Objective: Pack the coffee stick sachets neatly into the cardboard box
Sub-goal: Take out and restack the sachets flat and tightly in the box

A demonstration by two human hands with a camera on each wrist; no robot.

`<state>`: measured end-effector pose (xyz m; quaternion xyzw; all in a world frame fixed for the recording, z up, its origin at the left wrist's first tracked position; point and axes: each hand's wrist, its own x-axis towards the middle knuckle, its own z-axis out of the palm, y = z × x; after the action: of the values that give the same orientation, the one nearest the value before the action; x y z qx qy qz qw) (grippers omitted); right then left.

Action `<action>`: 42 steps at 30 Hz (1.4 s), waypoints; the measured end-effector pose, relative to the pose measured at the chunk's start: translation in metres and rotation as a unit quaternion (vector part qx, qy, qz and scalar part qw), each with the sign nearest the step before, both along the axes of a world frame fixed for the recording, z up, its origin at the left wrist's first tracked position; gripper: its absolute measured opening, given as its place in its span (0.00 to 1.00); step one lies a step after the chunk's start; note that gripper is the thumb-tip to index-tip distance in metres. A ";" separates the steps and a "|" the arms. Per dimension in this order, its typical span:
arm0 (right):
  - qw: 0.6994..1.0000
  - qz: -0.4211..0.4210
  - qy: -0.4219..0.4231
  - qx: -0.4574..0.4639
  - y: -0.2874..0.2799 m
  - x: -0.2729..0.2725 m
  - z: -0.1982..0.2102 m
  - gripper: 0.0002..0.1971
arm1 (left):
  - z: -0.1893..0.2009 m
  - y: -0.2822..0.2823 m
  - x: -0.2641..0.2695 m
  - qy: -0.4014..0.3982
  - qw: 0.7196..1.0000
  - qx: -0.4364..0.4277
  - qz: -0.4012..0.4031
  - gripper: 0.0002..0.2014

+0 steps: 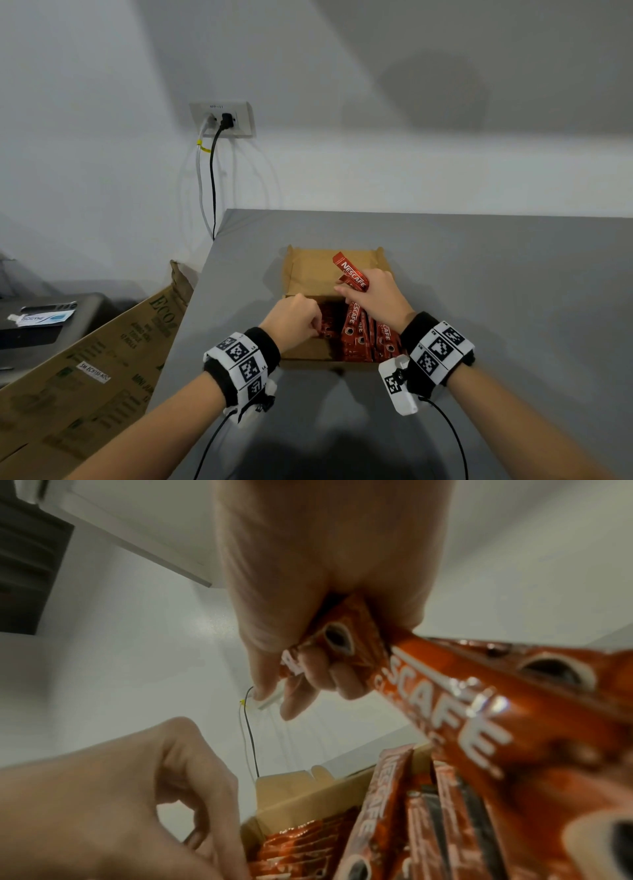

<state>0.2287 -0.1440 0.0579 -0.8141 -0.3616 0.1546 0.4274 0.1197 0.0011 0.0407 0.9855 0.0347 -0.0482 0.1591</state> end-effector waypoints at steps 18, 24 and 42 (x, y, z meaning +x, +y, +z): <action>1.000 0.011 -0.003 0.013 0.003 -0.002 0.001 0.04 | -0.040 0.003 0.000 -0.043 0.997 -0.033 0.061 0.07; 1.000 0.015 -0.003 0.017 0.001 -0.002 0.002 0.04 | -0.035 0.007 -0.003 -0.106 0.994 0.014 0.038 0.12; 0.997 -0.023 -0.014 0.067 0.008 -0.004 0.005 0.18 | -0.015 0.007 -0.014 -0.122 0.975 0.006 0.183 0.26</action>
<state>0.2248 -0.1355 0.0626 -0.7938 -0.3580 0.1087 0.4795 0.1057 0.0083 0.0261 0.9619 0.1949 0.1027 0.1622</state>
